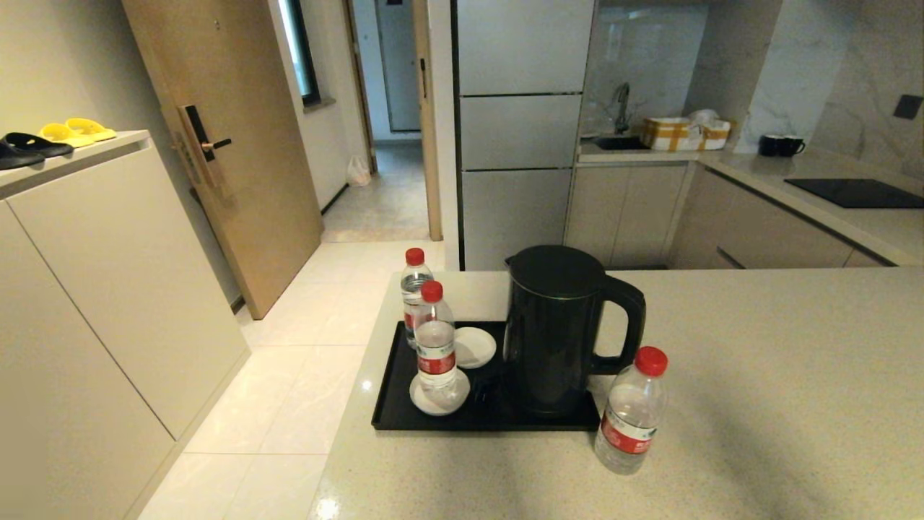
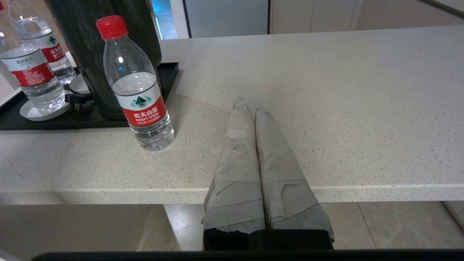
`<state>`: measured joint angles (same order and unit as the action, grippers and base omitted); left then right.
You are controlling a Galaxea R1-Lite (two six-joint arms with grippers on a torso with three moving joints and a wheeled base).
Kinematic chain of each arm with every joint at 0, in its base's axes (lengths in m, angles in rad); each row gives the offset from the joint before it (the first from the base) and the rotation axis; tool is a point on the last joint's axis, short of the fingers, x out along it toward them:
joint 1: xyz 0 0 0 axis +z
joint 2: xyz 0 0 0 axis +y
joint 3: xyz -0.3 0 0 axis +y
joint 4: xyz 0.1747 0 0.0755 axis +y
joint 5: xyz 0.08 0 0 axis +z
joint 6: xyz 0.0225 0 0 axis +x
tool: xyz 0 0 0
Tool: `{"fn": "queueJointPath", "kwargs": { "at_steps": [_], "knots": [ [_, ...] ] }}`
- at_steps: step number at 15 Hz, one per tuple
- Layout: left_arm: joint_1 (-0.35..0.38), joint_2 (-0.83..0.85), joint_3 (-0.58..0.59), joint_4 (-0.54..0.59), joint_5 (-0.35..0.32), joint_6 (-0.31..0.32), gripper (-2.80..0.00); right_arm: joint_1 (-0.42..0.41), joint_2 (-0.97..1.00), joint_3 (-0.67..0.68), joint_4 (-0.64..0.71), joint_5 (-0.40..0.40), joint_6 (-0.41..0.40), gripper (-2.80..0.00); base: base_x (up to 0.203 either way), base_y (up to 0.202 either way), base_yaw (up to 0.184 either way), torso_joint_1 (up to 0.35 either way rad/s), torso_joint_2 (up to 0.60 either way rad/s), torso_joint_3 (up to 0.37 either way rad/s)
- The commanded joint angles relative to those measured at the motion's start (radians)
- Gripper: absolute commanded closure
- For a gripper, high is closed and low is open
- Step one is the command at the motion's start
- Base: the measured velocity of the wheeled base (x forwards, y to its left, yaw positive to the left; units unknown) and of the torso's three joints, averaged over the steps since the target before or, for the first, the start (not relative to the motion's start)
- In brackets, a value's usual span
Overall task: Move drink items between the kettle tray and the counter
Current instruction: Pick up the bottled water
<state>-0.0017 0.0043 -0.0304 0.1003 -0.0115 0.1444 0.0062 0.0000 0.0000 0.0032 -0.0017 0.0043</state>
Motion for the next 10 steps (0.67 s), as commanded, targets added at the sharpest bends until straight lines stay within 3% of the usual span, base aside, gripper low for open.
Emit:
{"fn": "queueJointPath", "kwargs": {
  "at_steps": [1,5,6,10],
  "knots": [
    [0.0,0.069,-0.138,0.05,-0.006,0.02,0.0,0.0,0.002,0.002,0.0,0.0,0.0,0.0,0.0,0.0,0.0,0.0,0.0,0.0],
    [-0.011,0.455,-0.364,0.116,-0.109,-0.023,0.0,0.0,0.002,0.002,0.0,0.0,0.0,0.0,0.0,0.0,0.0,0.0,0.0,0.0],
    [-0.018,0.556,-0.407,0.121,-0.168,-0.033,0.0,0.0,0.002,0.002,0.0,0.0,0.0,0.0,0.0,0.0,0.0,0.0,0.0,0.0],
    [-0.034,0.998,-0.52,0.052,-0.529,-0.048,0.0,0.0,0.002,0.002,0.0,0.0,0.0,0.0,0.0,0.0,0.0,0.0,0.0,0.0]
  ]
}}
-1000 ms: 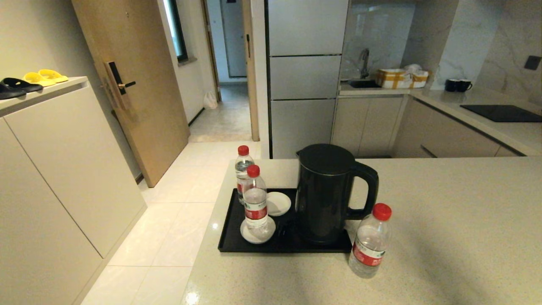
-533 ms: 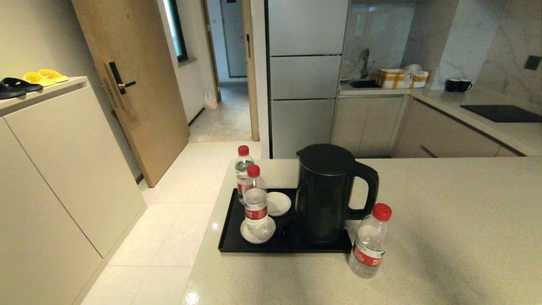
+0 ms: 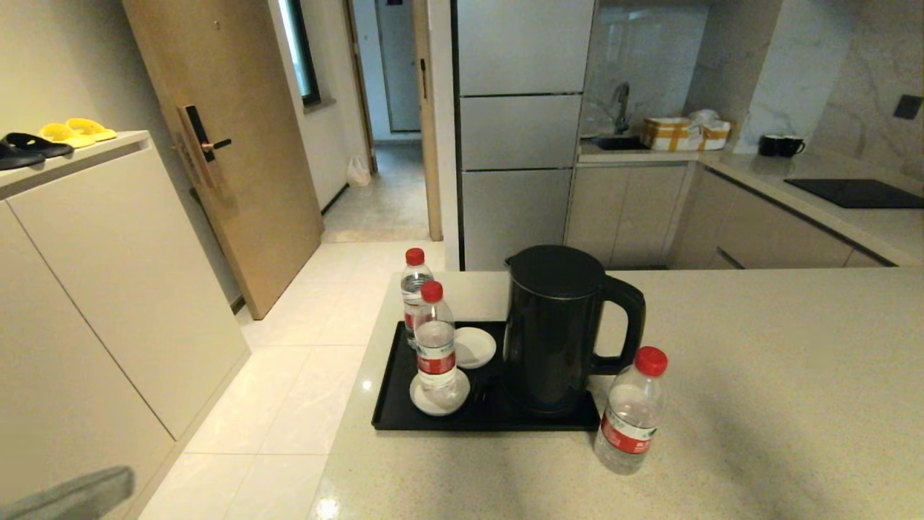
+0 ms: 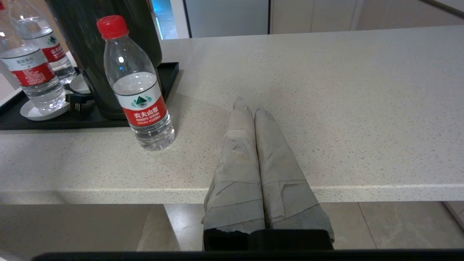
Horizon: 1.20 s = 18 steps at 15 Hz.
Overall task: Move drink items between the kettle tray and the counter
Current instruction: Pick up the bottled water
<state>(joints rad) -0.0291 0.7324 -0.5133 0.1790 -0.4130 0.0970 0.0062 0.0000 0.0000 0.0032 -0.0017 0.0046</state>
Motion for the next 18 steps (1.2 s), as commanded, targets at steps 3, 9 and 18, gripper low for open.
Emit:
{"fn": "queueJointPath", "kwargs": {
  "at_steps": [3,9,18],
  "knots": [
    [-0.051,0.547,-0.066,-0.234,-0.346,-0.002,0.0,0.0,0.002,0.002,0.0,0.0,0.0,0.0,0.0,0.0,0.0,0.0,0.0,0.0],
    [-0.169,1.035,-0.076,-0.626,-0.51,0.002,0.0,0.0,0.002,0.002,0.0,0.0,0.0,0.0,0.0,0.0,0.0,0.0,0.0,0.0],
    [-0.2,1.282,-0.098,-0.954,-0.328,-0.017,-2.8,0.0,0.002,0.002,0.0,0.0,0.0,0.0,0.0,0.0,0.0,0.0,0.0,0.0]
  ]
}}
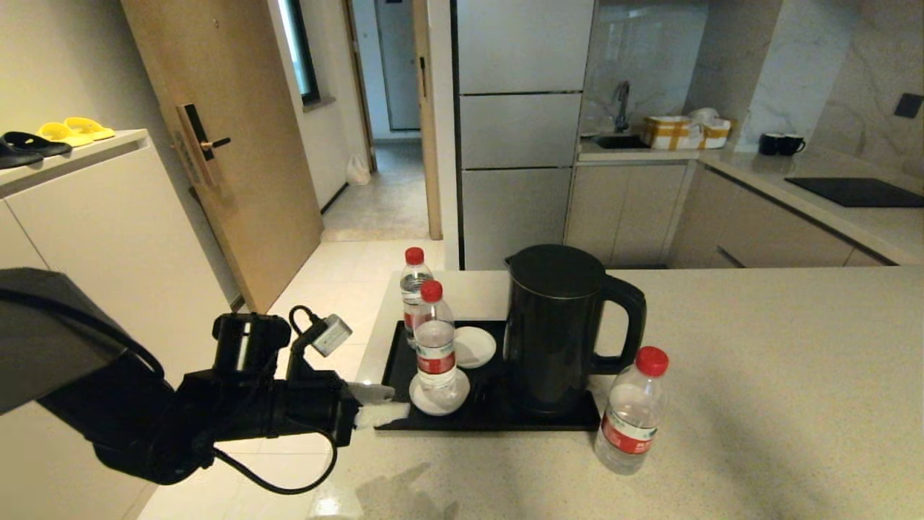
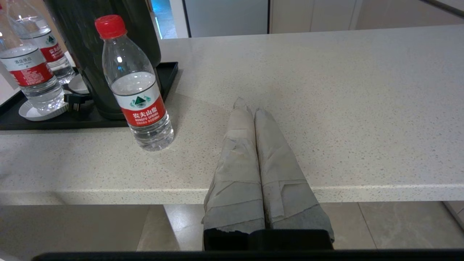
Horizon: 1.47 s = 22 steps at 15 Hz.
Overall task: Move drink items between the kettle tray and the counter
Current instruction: Pick up the bottled water
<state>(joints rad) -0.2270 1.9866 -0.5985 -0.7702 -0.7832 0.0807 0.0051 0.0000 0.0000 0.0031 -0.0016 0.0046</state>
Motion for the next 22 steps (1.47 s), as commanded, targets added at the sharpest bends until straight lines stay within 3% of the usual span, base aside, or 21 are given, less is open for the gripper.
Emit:
{"fn": "queueJointPath", "kwargs": {
  "at_steps": [1,3,6,7,9,11,15,17,22],
  "knots": [
    [-0.009,0.037,-0.022,-0.007,0.115,-0.005,-2.8,0.001,0.002,0.002,0.0,0.0,0.0,0.0,0.0,0.0,0.0,0.0,0.0,0.0],
    [-0.025,0.057,-0.022,-0.083,0.201,-0.017,-2.8,0.001,0.002,0.002,0.0,0.0,0.0,0.0,0.0,0.0,0.0,0.0,0.0,0.0],
    [-0.057,0.119,0.019,-0.289,0.24,-0.035,-2.8,0.001,0.002,0.002,0.0,0.0,0.0,0.0,0.0,0.0,0.0,0.0,0.0,0.0],
    [-0.077,0.131,0.038,-0.388,0.262,-0.037,-2.8,0.001,0.002,0.002,0.0,0.0,0.0,0.0,0.0,0.0,0.0,0.0,0.0,0.0],
    [-0.156,0.143,0.06,-0.468,0.351,-0.042,-2.8,0.001,0.002,0.002,0.0,0.0,0.0,0.0,0.0,0.0,0.0,0.0,0.0,0.0],
    [-0.198,0.174,0.061,-0.483,0.413,-0.04,-2.8,0.001,0.002,0.002,0.0,0.0,0.0,0.0,0.0,0.0,0.0,0.0,0.0,0.0],
    [-0.215,0.229,0.028,-0.484,0.442,0.026,-2.8,0.001,0.002,0.002,0.0,0.0,0.0,0.0,0.0,0.0,0.0,0.0,0.0,0.0],
    [-0.216,0.269,-0.018,-0.483,0.518,0.053,-2.8,0.001,0.002,0.002,0.0,0.0,0.0,0.0,0.0,0.0,0.0,0.0,0.0,0.0],
    [-0.211,0.285,-0.118,-0.458,0.538,0.059,-2.8,0.001,0.0,0.002,0.0,0.0,0.0,0.0,0.0,0.0,0.0,0.0,0.0,0.0]
  ]
}}
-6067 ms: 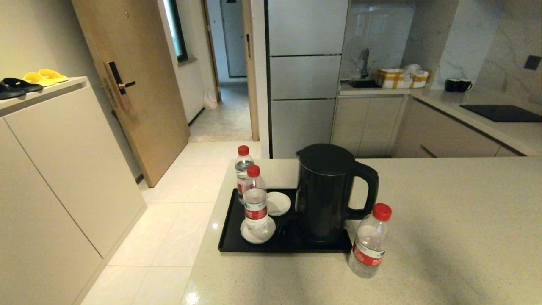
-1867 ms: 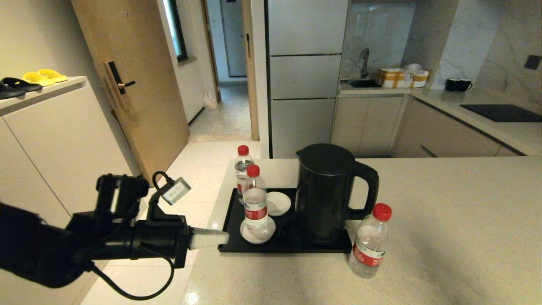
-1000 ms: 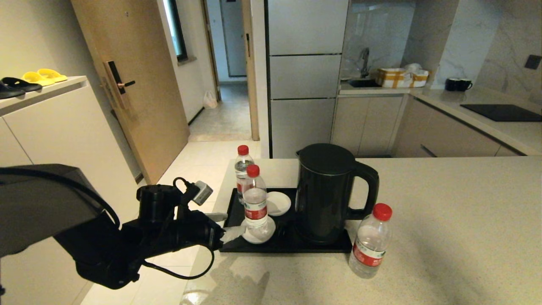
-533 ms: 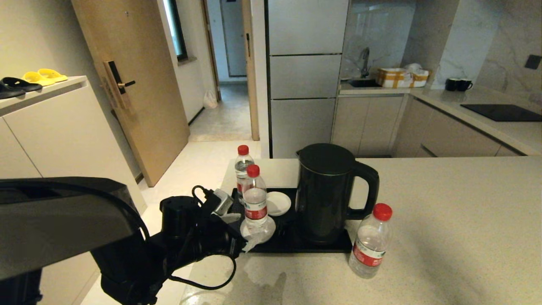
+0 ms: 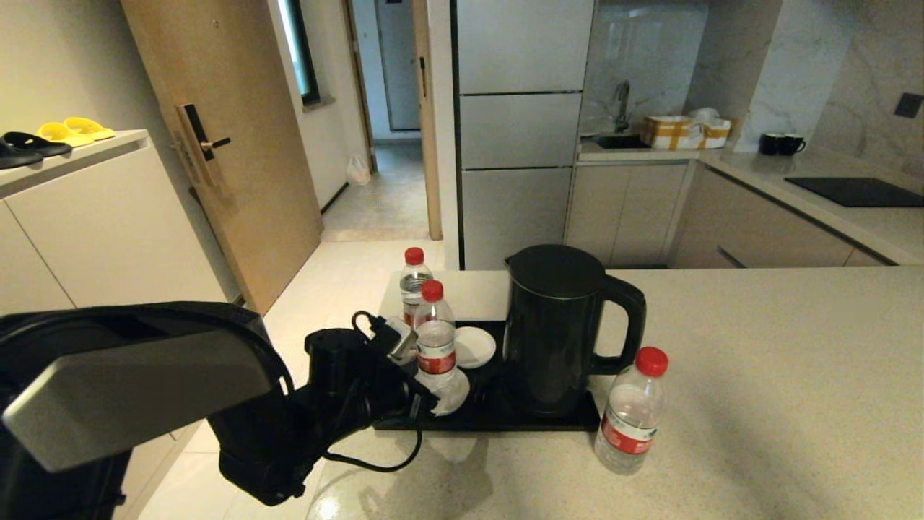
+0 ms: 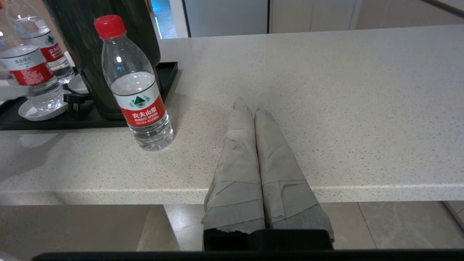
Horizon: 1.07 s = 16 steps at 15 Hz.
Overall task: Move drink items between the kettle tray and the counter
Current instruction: Pick up the bottled water
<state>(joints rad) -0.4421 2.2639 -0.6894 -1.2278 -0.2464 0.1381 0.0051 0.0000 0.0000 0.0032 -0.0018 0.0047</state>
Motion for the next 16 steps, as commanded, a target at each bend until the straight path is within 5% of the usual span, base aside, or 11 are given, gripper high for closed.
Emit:
{"fn": "queueJointPath", "kwargs": {
  "at_steps": [1,9,16],
  "knots": [
    [0.006,0.008,-0.055,0.012,0.006,0.003,-2.8,0.001,0.002,0.002,0.0,0.0,0.0,0.0,0.0,0.0,0.0,0.0,0.0,0.0],
    [0.019,0.068,-0.15,0.048,0.012,0.118,-2.8,0.001,0.002,0.002,0.0,0.0,0.0,0.0,0.0,0.0,0.0,0.0,0.0,0.0],
    [0.022,0.092,-0.229,0.049,0.053,0.117,-2.8,0.001,0.002,0.002,0.0,0.0,0.0,0.0,0.0,0.0,0.0,0.0,0.0,0.0]
  ]
}}
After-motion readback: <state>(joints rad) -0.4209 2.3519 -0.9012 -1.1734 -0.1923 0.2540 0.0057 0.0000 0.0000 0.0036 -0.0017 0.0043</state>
